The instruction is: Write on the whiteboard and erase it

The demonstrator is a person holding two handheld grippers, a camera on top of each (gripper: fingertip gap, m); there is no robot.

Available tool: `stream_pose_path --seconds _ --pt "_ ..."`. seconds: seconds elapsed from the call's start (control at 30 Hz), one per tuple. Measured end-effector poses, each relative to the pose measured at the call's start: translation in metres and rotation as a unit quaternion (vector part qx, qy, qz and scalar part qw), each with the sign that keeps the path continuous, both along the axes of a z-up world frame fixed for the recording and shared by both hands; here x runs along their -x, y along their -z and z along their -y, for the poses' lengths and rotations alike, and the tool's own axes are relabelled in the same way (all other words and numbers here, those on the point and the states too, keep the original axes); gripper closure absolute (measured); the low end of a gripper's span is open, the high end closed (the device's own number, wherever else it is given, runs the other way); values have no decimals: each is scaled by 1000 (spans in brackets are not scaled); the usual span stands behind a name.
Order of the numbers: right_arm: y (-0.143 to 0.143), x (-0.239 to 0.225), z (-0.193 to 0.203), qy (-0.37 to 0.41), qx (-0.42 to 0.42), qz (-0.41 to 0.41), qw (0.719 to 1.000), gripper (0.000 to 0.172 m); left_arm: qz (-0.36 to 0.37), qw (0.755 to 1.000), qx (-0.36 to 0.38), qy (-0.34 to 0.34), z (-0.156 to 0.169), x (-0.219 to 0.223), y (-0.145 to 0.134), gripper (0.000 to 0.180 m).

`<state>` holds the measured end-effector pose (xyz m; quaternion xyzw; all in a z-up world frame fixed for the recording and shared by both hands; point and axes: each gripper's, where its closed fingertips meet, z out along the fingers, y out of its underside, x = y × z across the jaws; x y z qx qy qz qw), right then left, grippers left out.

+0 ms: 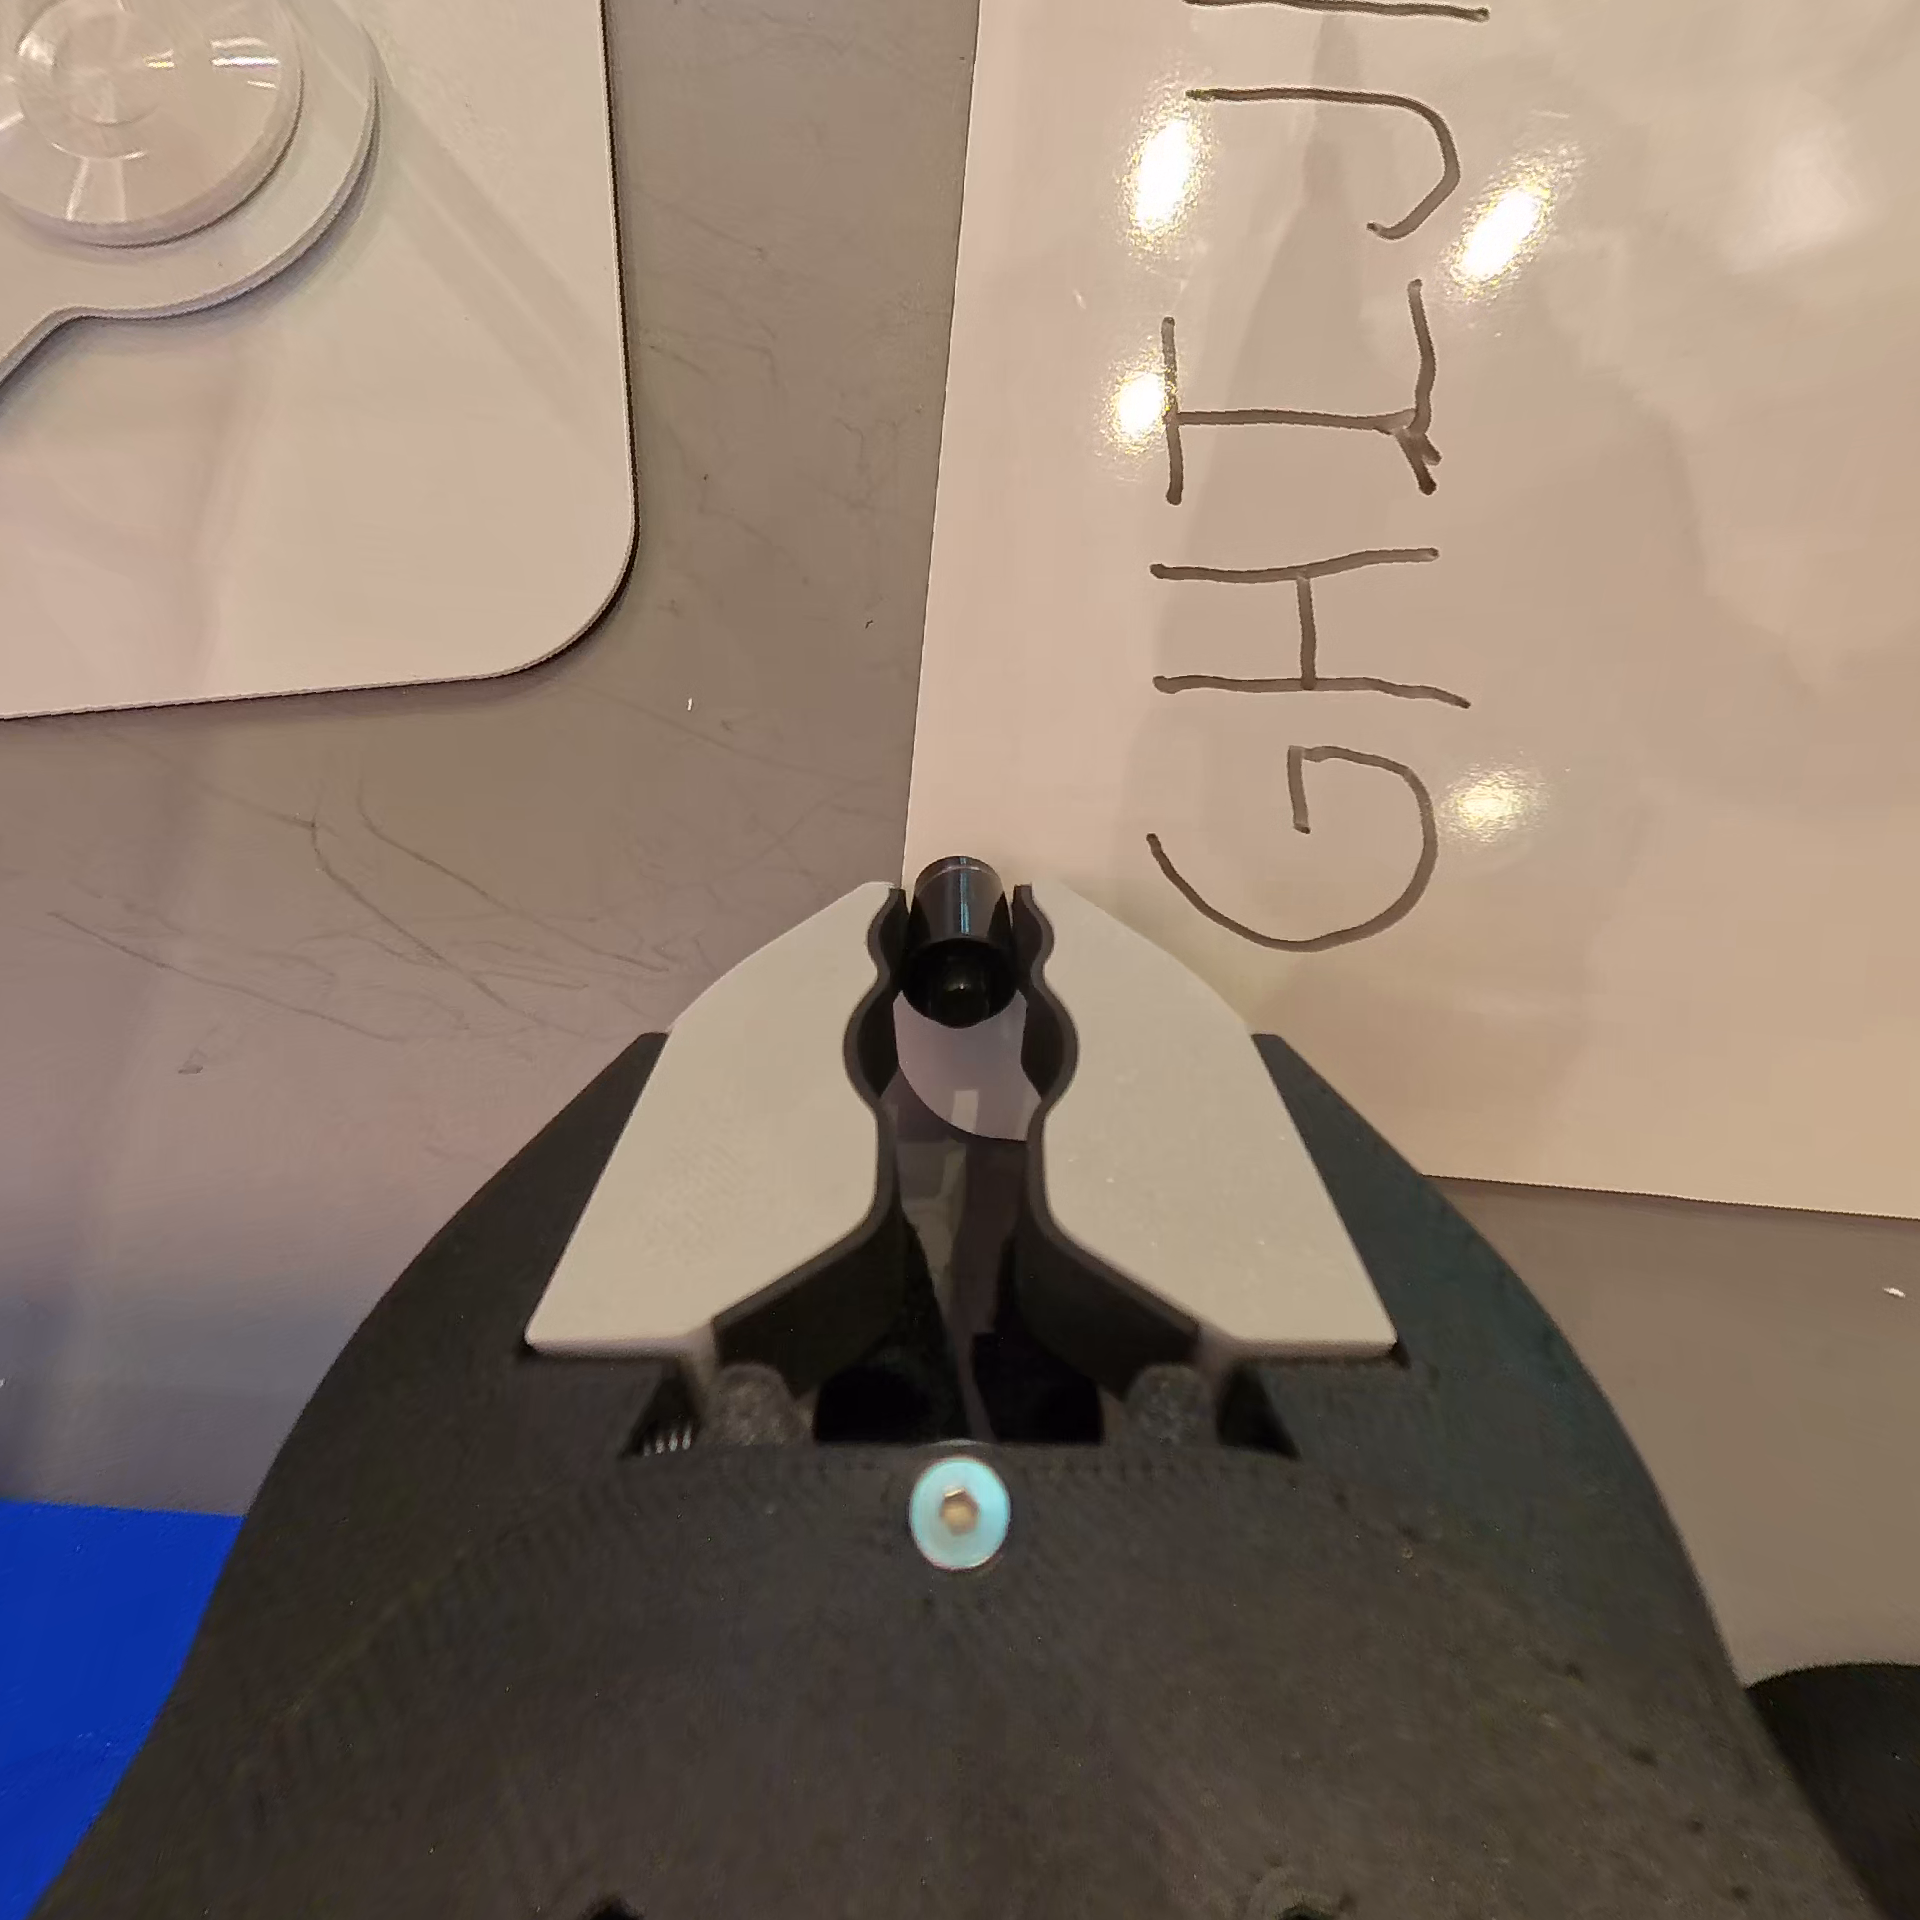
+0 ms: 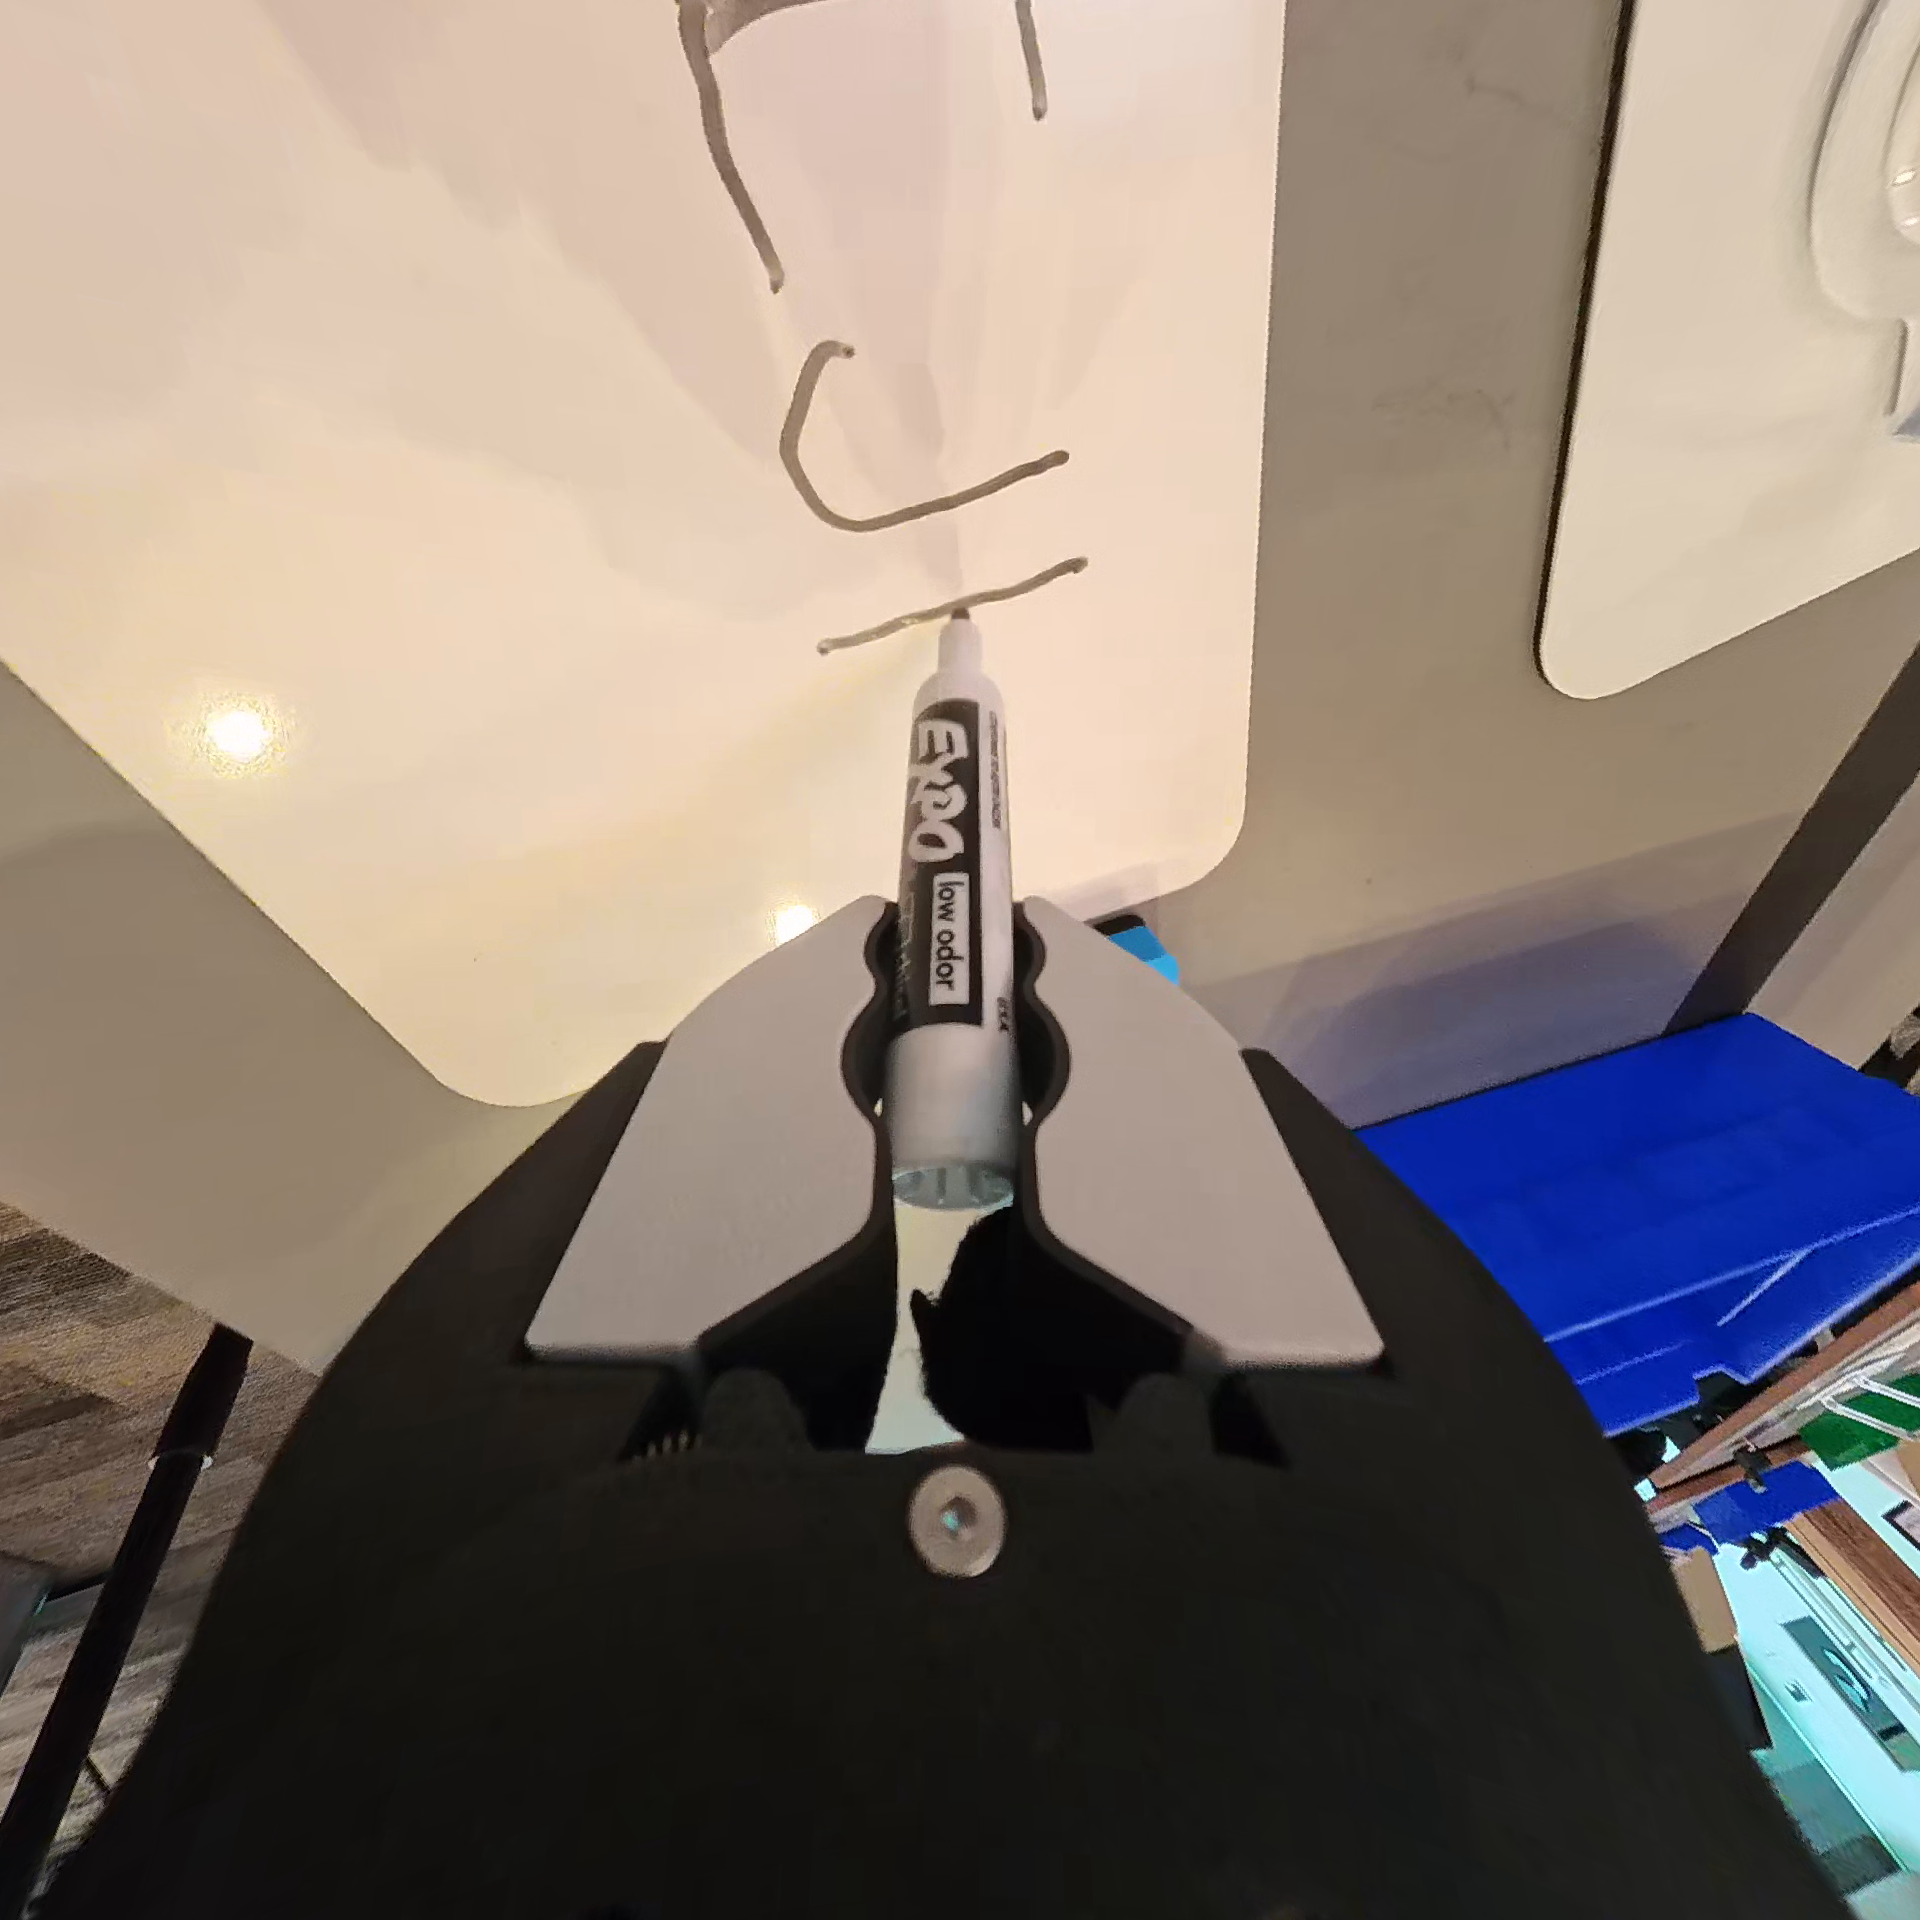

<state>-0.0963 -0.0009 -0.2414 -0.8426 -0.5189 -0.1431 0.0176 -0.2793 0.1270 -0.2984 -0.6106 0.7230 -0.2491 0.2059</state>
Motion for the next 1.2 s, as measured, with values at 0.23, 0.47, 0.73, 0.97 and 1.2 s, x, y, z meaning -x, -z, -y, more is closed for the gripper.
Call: stream_pose_path --seconds 0.23,0.47,0.73,0.97,1.2 --pt "4 -4 -2 2 7 9 1000 150 0 1000 1 0 0 0 0 161" --pt "6 -28 -14 19 5 27 999 151 1 1000 1 0 0 0 0 160" --pt "-3 -23 -11 10 3 16 1000 150 1 1000 2 0 0 0 0 160" --pt "1 -3 3 -18 24 19 999 150 0 1000 1 0 0 1 0 161" --pt "2 -2 -1 -25 27 32 999 150 0 1000 1 0 0 1 0 161"
